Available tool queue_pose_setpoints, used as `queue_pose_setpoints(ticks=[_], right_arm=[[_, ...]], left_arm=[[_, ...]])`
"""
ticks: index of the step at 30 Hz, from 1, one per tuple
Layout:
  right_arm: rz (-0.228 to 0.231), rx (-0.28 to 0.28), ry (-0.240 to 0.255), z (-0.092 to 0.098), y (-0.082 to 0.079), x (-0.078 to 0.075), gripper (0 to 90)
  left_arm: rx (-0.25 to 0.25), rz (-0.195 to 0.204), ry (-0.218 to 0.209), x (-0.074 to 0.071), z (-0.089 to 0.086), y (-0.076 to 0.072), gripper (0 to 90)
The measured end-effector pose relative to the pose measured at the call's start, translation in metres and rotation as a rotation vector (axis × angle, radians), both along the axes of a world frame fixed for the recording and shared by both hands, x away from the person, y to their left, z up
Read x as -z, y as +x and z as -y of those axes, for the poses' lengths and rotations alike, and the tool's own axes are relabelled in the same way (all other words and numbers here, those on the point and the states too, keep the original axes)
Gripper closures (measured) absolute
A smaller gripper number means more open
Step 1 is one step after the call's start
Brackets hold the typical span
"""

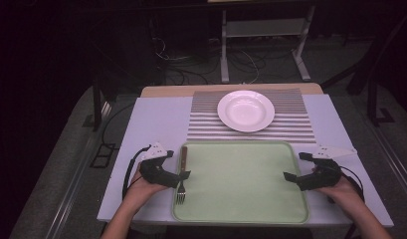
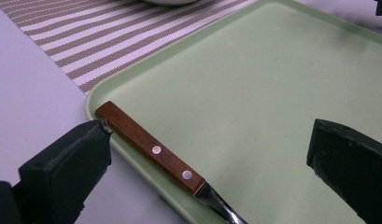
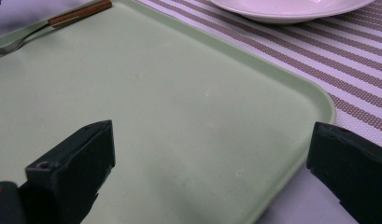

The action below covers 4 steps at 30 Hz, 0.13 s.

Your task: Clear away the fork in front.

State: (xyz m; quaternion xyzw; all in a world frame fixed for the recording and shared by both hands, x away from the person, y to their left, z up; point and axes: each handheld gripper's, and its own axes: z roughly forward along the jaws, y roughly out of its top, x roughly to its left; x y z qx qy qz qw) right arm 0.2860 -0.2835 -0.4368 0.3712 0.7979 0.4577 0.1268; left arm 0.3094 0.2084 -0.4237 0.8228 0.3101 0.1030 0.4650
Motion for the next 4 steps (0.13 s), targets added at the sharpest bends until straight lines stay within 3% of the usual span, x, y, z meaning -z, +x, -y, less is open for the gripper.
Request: queue_pose_setpoints(ticks=[4], right_arm=[[0.002, 0.000, 0.002, 0.0003, 0.0000, -0.0002, 1.2]], left_arm=[[-0.003, 0.000, 0.001, -0.0002, -0.0001, 0.0001, 0.0]])
